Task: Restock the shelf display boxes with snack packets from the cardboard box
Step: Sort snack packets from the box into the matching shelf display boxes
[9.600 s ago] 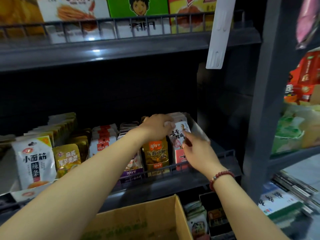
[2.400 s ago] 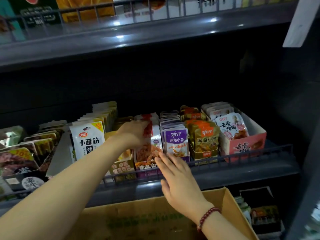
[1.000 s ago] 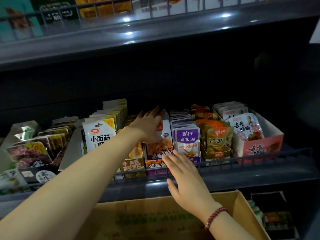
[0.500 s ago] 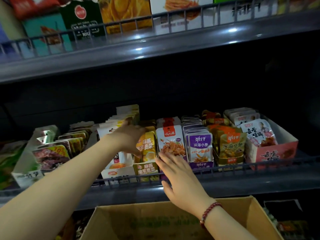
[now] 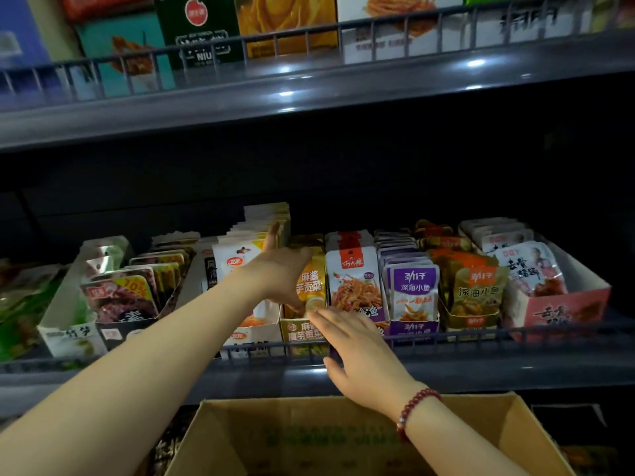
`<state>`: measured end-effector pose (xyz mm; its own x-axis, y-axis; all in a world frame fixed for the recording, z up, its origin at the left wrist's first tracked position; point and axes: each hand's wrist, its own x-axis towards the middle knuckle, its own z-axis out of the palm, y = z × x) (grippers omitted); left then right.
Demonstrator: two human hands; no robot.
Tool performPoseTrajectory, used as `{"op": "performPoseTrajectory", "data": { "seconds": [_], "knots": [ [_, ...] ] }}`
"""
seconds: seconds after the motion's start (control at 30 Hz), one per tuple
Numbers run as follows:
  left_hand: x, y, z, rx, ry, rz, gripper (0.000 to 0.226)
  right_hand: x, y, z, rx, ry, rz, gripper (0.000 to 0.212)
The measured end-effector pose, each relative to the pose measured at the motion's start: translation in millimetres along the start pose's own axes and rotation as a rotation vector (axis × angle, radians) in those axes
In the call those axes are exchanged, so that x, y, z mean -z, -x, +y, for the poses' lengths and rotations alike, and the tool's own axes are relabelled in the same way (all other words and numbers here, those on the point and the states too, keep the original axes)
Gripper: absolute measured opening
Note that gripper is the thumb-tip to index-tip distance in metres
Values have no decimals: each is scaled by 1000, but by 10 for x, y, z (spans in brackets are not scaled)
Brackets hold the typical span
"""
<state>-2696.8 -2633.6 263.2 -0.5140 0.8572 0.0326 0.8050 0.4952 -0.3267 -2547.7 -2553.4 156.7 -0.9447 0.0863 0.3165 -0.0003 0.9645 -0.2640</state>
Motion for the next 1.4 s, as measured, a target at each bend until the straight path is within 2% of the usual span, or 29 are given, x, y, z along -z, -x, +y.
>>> {"op": "performPoseTrajectory", "data": {
  "seconds": [0.13, 0.27, 0.33, 0.47, 0.63, 0.77, 0.87, 1.0, 1.1, 1.2, 1.4],
  "knots": [
    [9, 54, 24, -6, 34, 24, 93, 29, 16, -19, 4, -7, 2, 66],
    [10, 103, 39, 44, 20, 103, 71, 36, 17, -23, 7, 0, 6, 65],
    [-6, 114, 54, 73, -2, 135, 67, 26, 19, -23, 6, 9, 6, 65],
    [-30, 78, 77, 74, -33, 147, 77, 34, 24, -38, -8, 8, -10, 65],
    [-55, 83, 11, 12, -4, 133, 103, 50, 32, -48, -13, 7, -22, 68],
    [-32, 87, -9, -19, 81, 104, 97, 69, 34, -74, -34, 21, -15, 67],
    [9, 135, -107, -35, 145, 163, 95, 91, 16, -130, -51, 61, 21, 64],
    [73, 291, -428, 66, 259, 209, 90, 66, -55, -280, -13, 93, 67, 63],
    [31, 373, -717, 167, 251, 137, 94, -8, -173, -416, 32, 87, 55, 62],
    [-100, 411, -842, 194, 200, 41, 109, -105, -317, -536, 67, 79, 26, 63],
    [-241, 346, -843, 193, 142, 129, 120, -286, -445, -689, 51, 136, -7, 66]
  ]
}}
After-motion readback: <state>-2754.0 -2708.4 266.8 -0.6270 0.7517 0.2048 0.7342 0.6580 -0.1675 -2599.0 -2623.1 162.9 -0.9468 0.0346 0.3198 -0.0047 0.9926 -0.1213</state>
